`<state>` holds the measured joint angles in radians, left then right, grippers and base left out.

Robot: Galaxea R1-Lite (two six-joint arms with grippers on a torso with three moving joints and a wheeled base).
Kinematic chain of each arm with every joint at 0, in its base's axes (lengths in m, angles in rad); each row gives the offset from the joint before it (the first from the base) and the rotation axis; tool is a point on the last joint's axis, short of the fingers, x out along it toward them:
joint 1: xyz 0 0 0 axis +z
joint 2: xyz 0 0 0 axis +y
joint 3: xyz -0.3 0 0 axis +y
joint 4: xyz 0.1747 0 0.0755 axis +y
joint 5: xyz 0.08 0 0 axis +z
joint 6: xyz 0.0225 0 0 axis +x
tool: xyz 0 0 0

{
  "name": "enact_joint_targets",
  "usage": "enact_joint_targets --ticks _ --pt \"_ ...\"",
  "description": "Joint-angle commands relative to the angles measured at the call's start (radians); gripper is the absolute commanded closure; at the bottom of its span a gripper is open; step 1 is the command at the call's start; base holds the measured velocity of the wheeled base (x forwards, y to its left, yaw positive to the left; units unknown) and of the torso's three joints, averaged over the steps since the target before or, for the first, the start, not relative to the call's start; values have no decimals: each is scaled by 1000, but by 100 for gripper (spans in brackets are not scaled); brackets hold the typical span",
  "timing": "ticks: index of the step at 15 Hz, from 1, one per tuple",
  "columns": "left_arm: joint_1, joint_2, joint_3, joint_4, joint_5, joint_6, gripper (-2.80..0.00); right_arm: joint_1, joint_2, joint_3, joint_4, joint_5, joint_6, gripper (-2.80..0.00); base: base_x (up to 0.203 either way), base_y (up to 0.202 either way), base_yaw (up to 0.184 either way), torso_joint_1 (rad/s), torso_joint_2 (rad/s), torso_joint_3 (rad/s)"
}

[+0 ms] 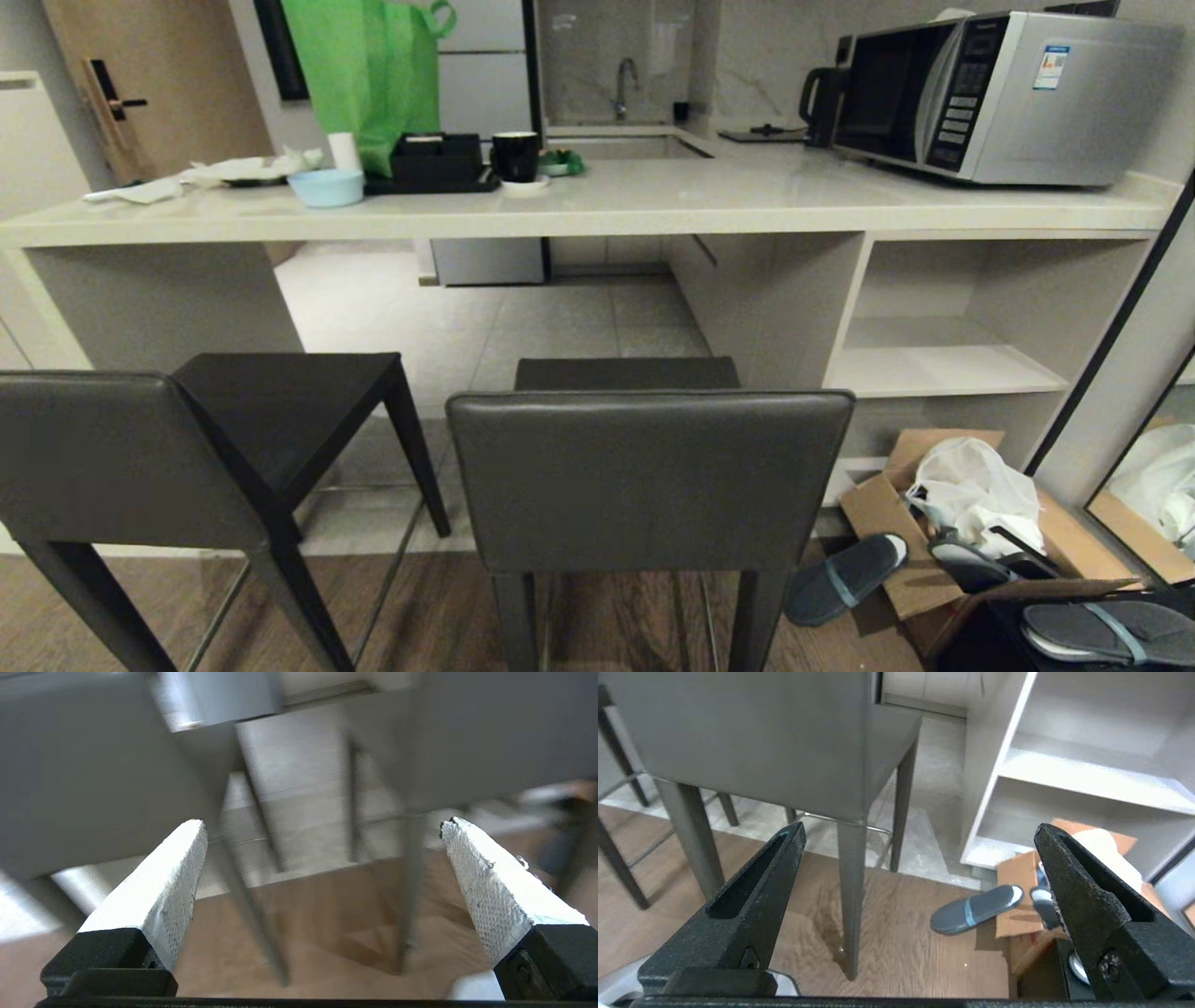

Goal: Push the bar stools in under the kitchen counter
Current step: Push the gray chair back under the dining table

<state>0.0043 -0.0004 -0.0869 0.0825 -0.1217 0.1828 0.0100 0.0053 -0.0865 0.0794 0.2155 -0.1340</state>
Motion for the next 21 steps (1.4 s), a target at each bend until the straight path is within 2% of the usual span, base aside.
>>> enact_joint_targets --ticks 1,2,4,5,6,7,8,10,11,15,17,18,21 --pt "0 0 43 -45 102 1 -280 0 -6 21 -3 -78 -3 -280 0 0 0 0 0 0" --pt "1 0 72 -50 97 -1 -280 0 -5 23 -2 -116 19 -280 0 0 0 0 0 0" --pt "2 0 90 -89 47 2 -280 0 -5 25 -1 -126 78 -280 0 0 0 0 0 0" --pt "1 0 90 -86 53 -11 -280 0 -5 24 4 -138 109 -280 0 0 0 0 0 0" --pt "-1 0 90 -86 76 -46 -280 -1 -6 22 16 -169 166 -280 0 0 0 0 0 0" --pt "-1 0 89 -87 104 -96 -280 -1 -7 18 45 -220 178 -280 0 0 0 0 0 0" --pt "-2 0 88 -89 114 -129 -280 -1 -7 23 51 -239 125 -280 0 0 0 0 0 0" --pt "1 0 90 -87 117 -131 -280 -2 -5 28 60 -191 38 -280 0 0 0 0 0 0" --pt "0 0 90 -89 117 -134 -280 -2 -1 24 77 -170 28 -280 0 0 0 0 0 0" --pt "-3 0 90 -92 121 -184 -280 -2 -7 24 79 -169 34 -280 0 0 0 0 0 0" --pt "-2 0 90 -92 121 -187 -280 -2 -7 27 78 -165 24 -280 0 0 0 0 0 0" --pt "-1 0 90 -92 120 -187 -280 -2 -7 28 75 -162 -16 -280 0 0 0 0 0 0" --pt "-1 0 90 -93 120 -187 -280 -2 -6 28 73 -166 -2 -280 0 0 0 0 0 0"
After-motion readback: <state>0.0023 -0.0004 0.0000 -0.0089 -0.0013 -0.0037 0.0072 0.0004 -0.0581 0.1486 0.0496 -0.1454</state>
